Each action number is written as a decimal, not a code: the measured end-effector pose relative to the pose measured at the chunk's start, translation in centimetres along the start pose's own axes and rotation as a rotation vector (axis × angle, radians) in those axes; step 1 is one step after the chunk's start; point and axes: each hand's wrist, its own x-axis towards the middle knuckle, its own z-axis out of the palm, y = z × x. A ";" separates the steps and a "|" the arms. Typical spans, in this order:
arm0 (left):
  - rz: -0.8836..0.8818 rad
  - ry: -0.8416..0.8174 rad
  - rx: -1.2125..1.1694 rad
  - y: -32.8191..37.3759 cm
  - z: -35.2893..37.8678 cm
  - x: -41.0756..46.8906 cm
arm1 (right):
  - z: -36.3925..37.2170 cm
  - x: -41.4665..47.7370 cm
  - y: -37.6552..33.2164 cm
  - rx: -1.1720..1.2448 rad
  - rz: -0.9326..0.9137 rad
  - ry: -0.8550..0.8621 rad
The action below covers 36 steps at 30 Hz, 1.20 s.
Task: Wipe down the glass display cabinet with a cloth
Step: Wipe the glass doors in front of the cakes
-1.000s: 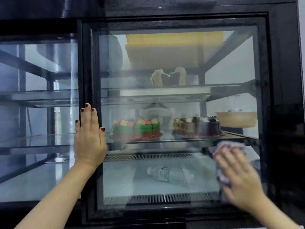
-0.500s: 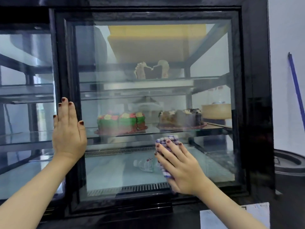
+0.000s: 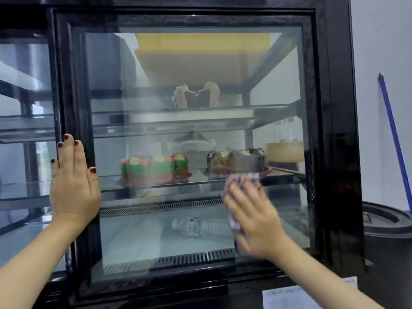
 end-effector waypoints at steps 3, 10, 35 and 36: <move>0.012 0.001 -0.001 -0.1 0.0 0.0 | 0.0 -7.6 0.2 -0.011 -0.102 -0.130; 0.019 0.015 0.012 -0.3 0.1 0.2 | -3.1 -3.6 8.6 -0.009 0.551 0.095; 0.005 0.029 -0.020 0.1 -0.3 0.0 | 0.2 -12.2 -0.3 0.062 0.500 0.059; 0.012 0.031 -0.022 0.1 -0.2 0.0 | 0.1 -10.5 0.6 0.057 0.545 0.092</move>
